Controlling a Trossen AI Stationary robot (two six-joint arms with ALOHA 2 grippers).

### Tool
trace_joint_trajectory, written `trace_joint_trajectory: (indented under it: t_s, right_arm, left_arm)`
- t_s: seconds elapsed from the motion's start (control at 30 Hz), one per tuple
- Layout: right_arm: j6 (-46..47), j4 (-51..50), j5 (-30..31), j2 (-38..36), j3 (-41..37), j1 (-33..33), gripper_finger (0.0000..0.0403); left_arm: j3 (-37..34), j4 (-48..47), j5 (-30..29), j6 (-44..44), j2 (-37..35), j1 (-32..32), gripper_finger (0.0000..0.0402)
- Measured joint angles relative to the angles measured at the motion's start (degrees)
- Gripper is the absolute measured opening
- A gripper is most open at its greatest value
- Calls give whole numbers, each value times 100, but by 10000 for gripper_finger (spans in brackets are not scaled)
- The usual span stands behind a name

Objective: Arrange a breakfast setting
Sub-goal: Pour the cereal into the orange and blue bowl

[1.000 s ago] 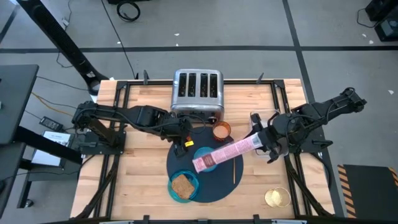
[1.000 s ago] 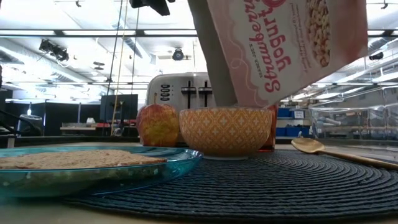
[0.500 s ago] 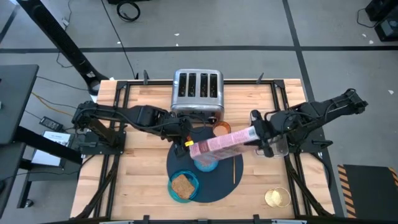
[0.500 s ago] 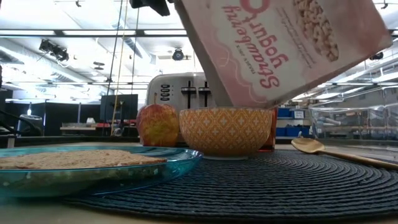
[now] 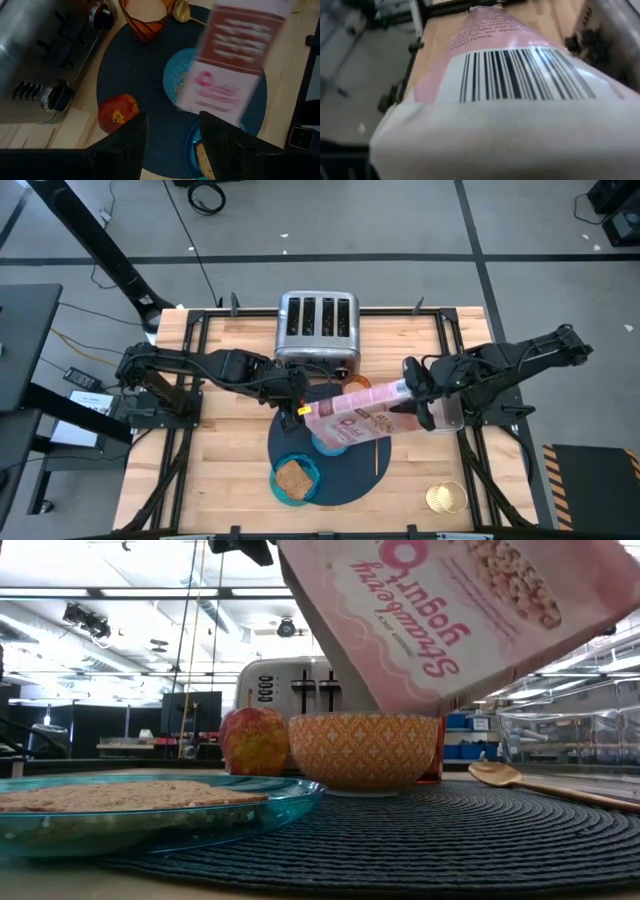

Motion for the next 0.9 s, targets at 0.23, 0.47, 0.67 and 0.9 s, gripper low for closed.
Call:
trace_joint_trajectory:
  t_s: [0.23,0.47,0.67,0.9]
  right_arm:
    - [-1735,-229,-11,87,8,258,178]
    - [-1796,-336,80,357,271,263,178]
    - [-1801,-304,80,361,271,263,178]
    - [-1746,-114,80,344,278,263,178]
  left_arm:
    - [0,-33,35,-1,-9,0,183]
    - [0,-35,44,-2,-13,0,183]
    - [-2,-35,44,-67,-13,0,183]
    - [-2,-35,44,-105,-15,0,183]
